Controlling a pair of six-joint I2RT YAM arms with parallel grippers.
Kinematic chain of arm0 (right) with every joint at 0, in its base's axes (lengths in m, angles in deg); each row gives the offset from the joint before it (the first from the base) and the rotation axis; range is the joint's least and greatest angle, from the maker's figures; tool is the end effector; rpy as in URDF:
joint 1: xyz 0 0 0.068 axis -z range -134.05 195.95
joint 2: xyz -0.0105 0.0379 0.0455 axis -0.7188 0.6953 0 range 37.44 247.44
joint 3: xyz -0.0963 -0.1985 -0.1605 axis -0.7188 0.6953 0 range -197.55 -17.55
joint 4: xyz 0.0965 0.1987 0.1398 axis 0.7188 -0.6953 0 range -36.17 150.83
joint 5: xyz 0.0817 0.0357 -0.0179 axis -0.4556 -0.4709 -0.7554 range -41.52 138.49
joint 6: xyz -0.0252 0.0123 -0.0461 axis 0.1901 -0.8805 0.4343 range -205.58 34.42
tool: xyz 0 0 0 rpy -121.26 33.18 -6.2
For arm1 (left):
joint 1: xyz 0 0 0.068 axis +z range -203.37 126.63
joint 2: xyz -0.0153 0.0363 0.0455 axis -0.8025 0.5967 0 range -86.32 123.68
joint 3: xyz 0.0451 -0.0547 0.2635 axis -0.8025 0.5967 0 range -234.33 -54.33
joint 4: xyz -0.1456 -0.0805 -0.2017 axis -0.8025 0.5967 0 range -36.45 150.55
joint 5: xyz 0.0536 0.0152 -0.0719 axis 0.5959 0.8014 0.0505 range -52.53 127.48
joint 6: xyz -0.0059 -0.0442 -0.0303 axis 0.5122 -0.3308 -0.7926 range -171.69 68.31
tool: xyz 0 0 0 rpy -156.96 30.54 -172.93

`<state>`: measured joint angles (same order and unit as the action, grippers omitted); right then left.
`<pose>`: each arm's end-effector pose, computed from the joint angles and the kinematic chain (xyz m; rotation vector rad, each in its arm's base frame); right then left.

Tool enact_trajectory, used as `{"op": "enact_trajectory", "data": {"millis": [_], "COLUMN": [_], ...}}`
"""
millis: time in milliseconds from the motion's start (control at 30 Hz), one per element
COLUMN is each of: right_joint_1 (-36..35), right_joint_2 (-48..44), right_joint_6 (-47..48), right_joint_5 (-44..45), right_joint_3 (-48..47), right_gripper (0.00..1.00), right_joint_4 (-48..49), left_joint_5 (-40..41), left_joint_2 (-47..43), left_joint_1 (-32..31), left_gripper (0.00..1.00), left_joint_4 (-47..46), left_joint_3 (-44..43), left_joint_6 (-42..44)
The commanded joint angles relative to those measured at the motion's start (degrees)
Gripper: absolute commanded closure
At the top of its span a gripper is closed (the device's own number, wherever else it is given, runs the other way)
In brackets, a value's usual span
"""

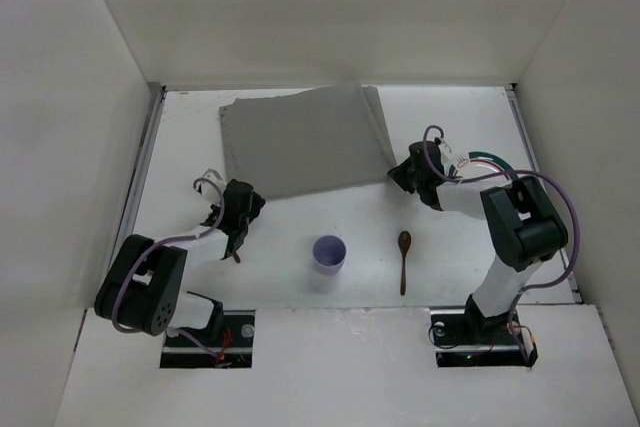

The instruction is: Set the dinner table for one person

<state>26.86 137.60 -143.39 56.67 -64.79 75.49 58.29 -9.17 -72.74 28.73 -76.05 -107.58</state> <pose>0.3305 0.1090 0.1465 0.8343 2.1352 0.5624 0.2325 -0.0683 0.1485 -0.8598 1.9096 -0.4223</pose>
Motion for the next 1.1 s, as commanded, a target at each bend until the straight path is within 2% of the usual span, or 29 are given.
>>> {"op": "enact_trajectory", "data": {"millis": [0,200,333,400,567,800,1067], "right_joint_1": [0.2,0.2,0.2,0.2,0.2,1.2,3.8], "right_joint_2": [-3.5,-8.0,-12.1,-14.9,-20.9,-30.5,-38.5], "right_joint_6": [-0.6,-0.3,-0.1,0.0,-0.2,-0.9,-0.2], "right_joint_5": [1.0,2.6,3.1,3.4,4.0,4.8,4.9], "right_joint_3": [1.4,5.9,9.7,12.2,18.7,26.5,30.8], "right_gripper": [0.87,0.9,0.9,0.9,0.9,0.91,0.91], "right_joint_4": [2.6,3.0,2.9,2.7,2.5,0.4,-3.3], "left_joint_5": [-0.1,-0.4,-1.6,-2.7,-3.2,-3.6,-3.3], "left_joint_2": [1.2,6.9,9.8,9.7,6.7,-3.8,-10.3], "left_joint_1": [0.4,1.8,1.3,1.1,-0.4,-1.6,-7.0], "left_gripper": [0.61,0.74,0.91,0.96,0.99,0.99,0.98], "left_joint_4": [-3.0,-7.8,-9.9,-10.5,-9.7,-4.6,2.6], "left_joint_3": [0.3,-0.3,-1.2,-1.1,1.3,7.3,7.3], "left_joint_6": [-1.2,-4.1,-4.7,-4.7,-4.1,-1.1,-0.4]}}
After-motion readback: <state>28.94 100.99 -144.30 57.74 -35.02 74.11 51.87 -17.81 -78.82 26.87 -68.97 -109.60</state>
